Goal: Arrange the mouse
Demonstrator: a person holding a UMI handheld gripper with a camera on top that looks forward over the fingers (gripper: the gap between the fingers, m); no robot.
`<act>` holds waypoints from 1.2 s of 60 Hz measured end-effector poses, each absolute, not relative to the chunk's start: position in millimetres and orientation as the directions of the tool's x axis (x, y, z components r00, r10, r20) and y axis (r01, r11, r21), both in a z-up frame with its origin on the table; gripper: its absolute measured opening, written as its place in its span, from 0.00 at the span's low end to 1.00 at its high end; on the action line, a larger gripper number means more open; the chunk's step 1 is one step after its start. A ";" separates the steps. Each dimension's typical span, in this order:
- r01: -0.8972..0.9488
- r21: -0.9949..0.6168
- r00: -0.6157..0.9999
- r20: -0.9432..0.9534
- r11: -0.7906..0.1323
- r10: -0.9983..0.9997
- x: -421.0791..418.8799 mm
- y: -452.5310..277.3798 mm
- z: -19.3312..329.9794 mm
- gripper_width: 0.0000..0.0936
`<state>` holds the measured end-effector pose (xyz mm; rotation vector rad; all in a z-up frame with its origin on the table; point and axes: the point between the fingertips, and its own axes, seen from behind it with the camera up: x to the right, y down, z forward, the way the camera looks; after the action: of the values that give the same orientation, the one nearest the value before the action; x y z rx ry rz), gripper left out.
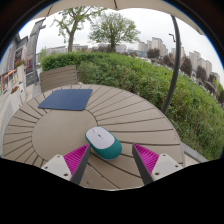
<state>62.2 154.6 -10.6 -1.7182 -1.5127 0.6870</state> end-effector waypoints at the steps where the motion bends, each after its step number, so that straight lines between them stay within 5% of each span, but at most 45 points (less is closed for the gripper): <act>1: 0.592 -0.805 0.159 0.072 -0.036 0.985 58.2 154.6 -11.2 0.92; 29: 0.614 -0.786 0.171 0.037 -0.077 0.985 17.6 172.8 -17.3 0.87; 32: 0.617 -0.783 0.167 0.038 -0.074 0.985 17.7 170.3 -16.9 0.78; 34: 0.622 -0.781 0.140 0.041 -0.056 0.989 16.4 164.6 -16.5 0.48; 38: 0.641 -0.766 0.140 0.056 -0.048 0.989 17.8 166.7 -16.4 0.45; 60: 0.526 -0.844 0.066 -0.076 -0.100 0.995 -121.9 69.7 113.5 0.44; 66: 0.499 -0.858 0.045 -0.114 -0.121 0.992 -185.2 25.9 118.5 0.44; 72: 0.522 -0.842 0.050 -0.124 -0.132 0.991 -227.3 -4.8 88.1 0.44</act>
<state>-227.3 -4.8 88.1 -1.7220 -1.5270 0.9843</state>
